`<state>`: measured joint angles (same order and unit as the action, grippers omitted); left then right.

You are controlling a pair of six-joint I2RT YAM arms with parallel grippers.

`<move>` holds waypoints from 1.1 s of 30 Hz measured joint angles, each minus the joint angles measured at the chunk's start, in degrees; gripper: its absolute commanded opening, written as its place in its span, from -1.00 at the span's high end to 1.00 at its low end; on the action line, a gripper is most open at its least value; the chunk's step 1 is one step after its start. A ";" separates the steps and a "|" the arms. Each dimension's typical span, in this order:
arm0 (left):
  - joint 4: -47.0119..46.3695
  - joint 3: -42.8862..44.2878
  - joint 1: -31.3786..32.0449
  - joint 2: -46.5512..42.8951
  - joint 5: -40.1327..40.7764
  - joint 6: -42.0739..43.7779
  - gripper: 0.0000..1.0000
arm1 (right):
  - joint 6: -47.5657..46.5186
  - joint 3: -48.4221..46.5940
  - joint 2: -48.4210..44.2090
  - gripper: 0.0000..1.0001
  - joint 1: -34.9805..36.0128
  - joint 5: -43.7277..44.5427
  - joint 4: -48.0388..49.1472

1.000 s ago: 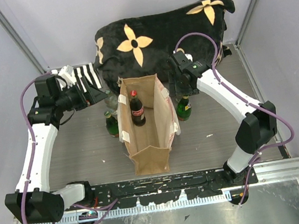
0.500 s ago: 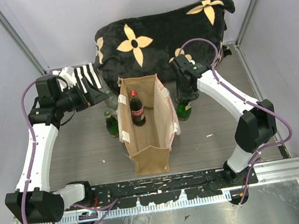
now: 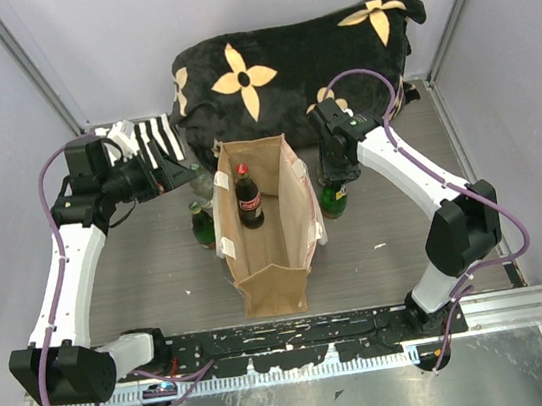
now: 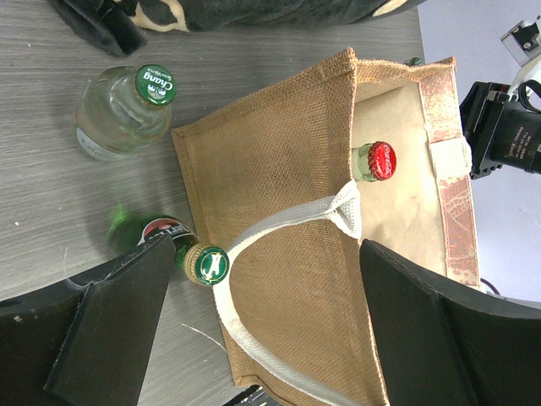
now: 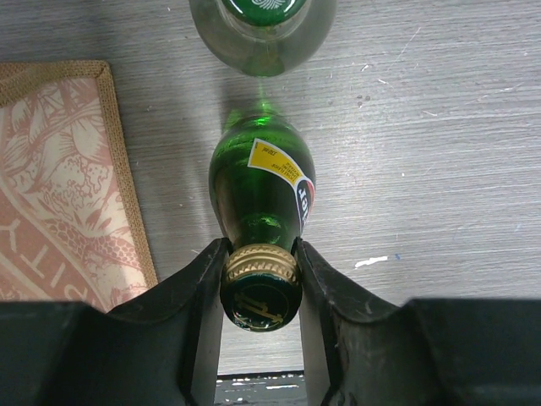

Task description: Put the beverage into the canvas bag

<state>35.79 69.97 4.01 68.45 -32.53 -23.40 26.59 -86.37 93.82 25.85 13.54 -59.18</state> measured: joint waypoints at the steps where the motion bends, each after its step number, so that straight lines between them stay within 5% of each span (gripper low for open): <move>1: 0.00 0.00 0.00 0.00 0.00 -0.04 -0.95 | -0.11 -0.22 0.00 0.99 0.00 0.00 -0.35; 11: -0.52 0.00 0.00 0.55 -0.13 -0.35 -0.95 | -1.07 -4.48 -0.02 0.99 -0.11 0.07 -3.98; 16: -0.81 0.00 0.00 0.68 -0.20 -0.52 -0.95 | -1.20 0.66 -0.24 0.97 -0.11 -0.28 -0.61; 17: -0.81 0.00 0.00 0.68 -0.22 -0.52 -0.95 | -1.25 1.29 -0.74 0.92 -0.11 -0.48 0.50; 23: -0.81 0.00 0.00 0.68 -0.46 -0.52 -0.95 | -1.38 7.45 -5.29 -0.17 -0.11 -0.50 6.95; 33: -0.85 0.00 0.00 1.11 -1.07 -0.70 -0.94 | -2.71 21.64 -9.81 -0.36 -0.09 -0.50 22.58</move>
<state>34.94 69.97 4.01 69.56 -33.61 -24.10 23.88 -64.73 84.01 25.76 13.04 -36.60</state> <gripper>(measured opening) 0.973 0.677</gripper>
